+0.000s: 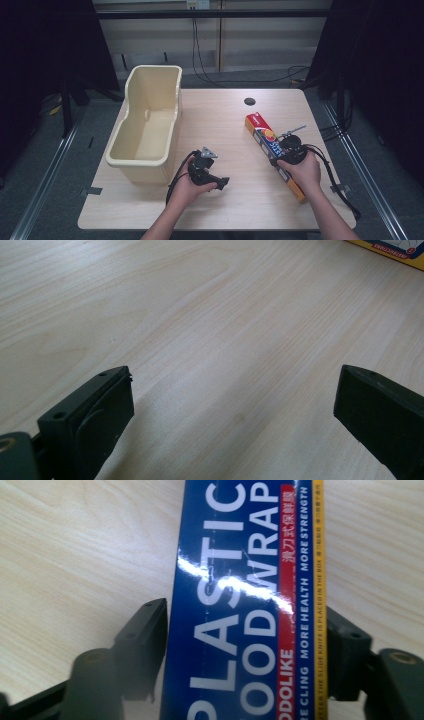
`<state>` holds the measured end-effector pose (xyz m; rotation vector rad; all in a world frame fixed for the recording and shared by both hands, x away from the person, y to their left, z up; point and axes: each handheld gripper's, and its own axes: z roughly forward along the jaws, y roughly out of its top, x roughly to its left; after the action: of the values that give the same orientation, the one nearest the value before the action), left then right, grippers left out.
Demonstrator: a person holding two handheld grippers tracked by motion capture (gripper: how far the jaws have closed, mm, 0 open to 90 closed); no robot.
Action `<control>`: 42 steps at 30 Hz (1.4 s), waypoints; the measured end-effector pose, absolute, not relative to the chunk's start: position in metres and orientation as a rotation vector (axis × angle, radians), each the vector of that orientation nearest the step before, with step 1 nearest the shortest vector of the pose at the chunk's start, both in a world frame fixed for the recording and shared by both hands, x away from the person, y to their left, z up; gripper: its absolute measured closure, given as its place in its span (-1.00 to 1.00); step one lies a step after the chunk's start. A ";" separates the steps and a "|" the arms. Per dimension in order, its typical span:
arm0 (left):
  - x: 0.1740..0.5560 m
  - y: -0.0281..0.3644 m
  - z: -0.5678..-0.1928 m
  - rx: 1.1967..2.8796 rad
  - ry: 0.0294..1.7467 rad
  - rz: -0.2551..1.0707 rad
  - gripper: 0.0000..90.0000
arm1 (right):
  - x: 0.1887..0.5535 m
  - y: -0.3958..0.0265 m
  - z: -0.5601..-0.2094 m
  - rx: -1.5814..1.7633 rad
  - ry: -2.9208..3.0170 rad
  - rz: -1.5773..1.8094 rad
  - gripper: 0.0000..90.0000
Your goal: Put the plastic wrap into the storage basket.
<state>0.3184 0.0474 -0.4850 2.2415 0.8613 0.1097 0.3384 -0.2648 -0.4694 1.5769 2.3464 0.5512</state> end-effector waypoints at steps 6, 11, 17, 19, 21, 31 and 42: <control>0.318 0.047 -0.485 2.241 0.867 0.104 -0.95 | 0.339 -0.267 -0.470 1.574 2.341 0.543 -0.16; 0.317 0.045 -0.485 2.223 0.872 0.101 -0.95 | 0.339 -0.269 -0.470 1.579 2.341 0.557 -0.11; 0.317 0.045 -0.483 2.247 0.853 0.109 -0.94 | 0.337 -0.275 -0.468 1.579 2.364 0.573 -0.07; 0.317 0.045 -0.482 2.239 0.854 0.112 -0.94 | 0.337 -0.277 -0.466 1.570 2.373 0.594 -0.07; 0.317 0.045 -0.480 2.245 0.847 0.107 -0.94 | 0.335 -0.278 -0.462 1.554 2.374 0.608 -0.07; 0.316 0.045 -0.470 2.241 0.809 0.076 -0.97 | 0.325 -0.276 -0.446 1.445 2.439 0.701 -0.07; 0.322 0.038 -0.437 2.297 0.654 0.024 -0.98 | 0.314 -0.280 -0.445 1.345 2.545 0.751 -0.07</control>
<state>0.3223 0.0380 -0.4367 2.2968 0.6539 0.0243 0.3144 -0.2803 -0.4450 1.3450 2.5454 0.7506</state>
